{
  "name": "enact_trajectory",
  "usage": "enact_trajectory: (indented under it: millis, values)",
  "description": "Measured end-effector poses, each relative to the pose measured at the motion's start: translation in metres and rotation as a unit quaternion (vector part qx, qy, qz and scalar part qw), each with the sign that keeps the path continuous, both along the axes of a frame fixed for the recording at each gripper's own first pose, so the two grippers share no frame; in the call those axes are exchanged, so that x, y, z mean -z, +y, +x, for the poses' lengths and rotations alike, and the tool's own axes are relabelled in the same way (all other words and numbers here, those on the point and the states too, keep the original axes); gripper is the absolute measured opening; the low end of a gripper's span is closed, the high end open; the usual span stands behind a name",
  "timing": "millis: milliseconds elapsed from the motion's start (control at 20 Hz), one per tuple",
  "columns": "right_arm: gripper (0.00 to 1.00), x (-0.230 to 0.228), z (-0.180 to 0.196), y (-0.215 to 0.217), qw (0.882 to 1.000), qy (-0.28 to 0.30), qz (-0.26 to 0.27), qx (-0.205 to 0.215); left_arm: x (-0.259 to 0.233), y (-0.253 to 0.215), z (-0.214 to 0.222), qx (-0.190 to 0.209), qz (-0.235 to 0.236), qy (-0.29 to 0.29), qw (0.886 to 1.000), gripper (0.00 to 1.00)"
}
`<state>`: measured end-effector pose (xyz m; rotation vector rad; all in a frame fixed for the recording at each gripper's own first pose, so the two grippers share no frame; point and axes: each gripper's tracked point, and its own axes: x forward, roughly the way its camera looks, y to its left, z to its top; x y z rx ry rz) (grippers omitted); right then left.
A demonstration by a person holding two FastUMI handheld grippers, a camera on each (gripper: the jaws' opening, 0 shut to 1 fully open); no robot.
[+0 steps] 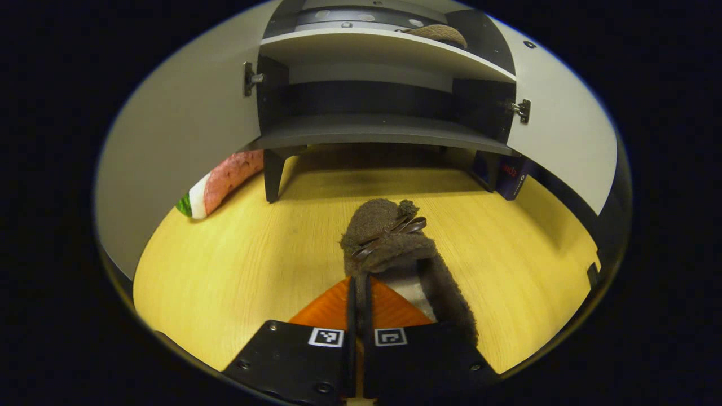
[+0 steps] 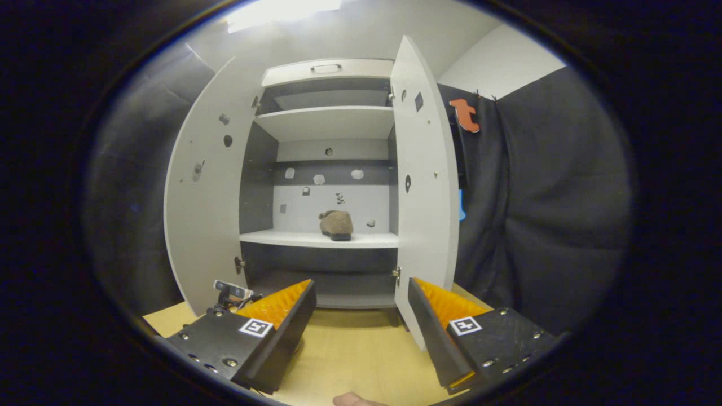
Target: Grab one shoe with the right hand and put it into the shoe cabinet, grab the other shoe with the left hand and put it into the shoe cabinet; then close the right door with the right hand and the left door with the left hand.
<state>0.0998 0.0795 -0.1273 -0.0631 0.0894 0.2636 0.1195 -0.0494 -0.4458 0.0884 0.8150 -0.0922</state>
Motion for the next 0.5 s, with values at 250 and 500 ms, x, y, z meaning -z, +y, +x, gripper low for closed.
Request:
enact_trajectory:
  millis: [250, 500]
  values:
    - [0.98, 0.014, 0.005, -0.013, 1.000, 0.015, 0.002, 0.012, -0.034, -0.008, -0.008, 0.016, -0.003, -0.032, 0.999, 0.01]
    - [0.98, 0.026, 0.002, -0.022, 1.000, 0.023, 0.003, 0.014, -0.115, -0.013, -0.003, 0.017, -0.013, -0.116, 0.993, 0.01]
